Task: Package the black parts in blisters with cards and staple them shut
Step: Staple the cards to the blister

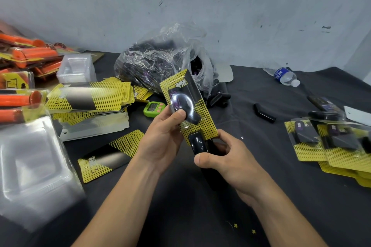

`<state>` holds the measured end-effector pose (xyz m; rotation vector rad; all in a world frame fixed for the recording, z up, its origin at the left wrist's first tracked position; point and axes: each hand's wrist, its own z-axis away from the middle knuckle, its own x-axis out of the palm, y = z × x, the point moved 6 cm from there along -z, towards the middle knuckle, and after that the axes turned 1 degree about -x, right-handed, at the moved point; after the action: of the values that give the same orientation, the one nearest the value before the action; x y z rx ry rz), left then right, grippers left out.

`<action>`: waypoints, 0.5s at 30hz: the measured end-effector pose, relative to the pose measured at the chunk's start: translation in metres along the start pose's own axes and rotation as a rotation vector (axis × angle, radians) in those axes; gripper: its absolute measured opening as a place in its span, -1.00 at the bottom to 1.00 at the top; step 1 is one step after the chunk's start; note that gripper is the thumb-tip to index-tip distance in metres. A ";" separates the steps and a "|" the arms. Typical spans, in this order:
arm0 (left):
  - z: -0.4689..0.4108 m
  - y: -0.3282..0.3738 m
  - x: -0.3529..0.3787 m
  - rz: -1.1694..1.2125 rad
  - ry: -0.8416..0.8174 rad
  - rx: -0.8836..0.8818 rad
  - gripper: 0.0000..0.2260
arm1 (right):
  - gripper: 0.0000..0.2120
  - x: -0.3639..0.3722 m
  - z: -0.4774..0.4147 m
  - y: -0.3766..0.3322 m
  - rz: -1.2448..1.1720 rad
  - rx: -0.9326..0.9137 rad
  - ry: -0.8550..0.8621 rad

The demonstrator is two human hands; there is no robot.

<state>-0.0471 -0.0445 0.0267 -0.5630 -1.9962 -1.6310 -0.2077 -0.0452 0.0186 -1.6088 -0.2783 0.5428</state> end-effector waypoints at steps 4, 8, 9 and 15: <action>0.001 0.000 0.001 -0.011 0.000 0.002 -0.77 | -0.57 0.000 -0.001 0.001 -0.001 -0.006 0.007; 0.001 0.000 0.002 -0.009 -0.001 0.007 -0.76 | -0.57 0.001 -0.001 0.003 -0.028 -0.008 0.029; 0.002 0.001 0.002 -0.009 -0.001 0.009 -0.75 | -0.57 0.001 -0.002 0.003 -0.031 -0.009 0.031; 0.002 0.000 0.002 -0.008 -0.001 0.003 -0.74 | -0.59 0.001 -0.002 0.002 -0.055 -0.021 0.088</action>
<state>-0.0494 -0.0422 0.0275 -0.5551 -2.0044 -1.6321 -0.2061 -0.0471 0.0161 -1.6362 -0.2627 0.4268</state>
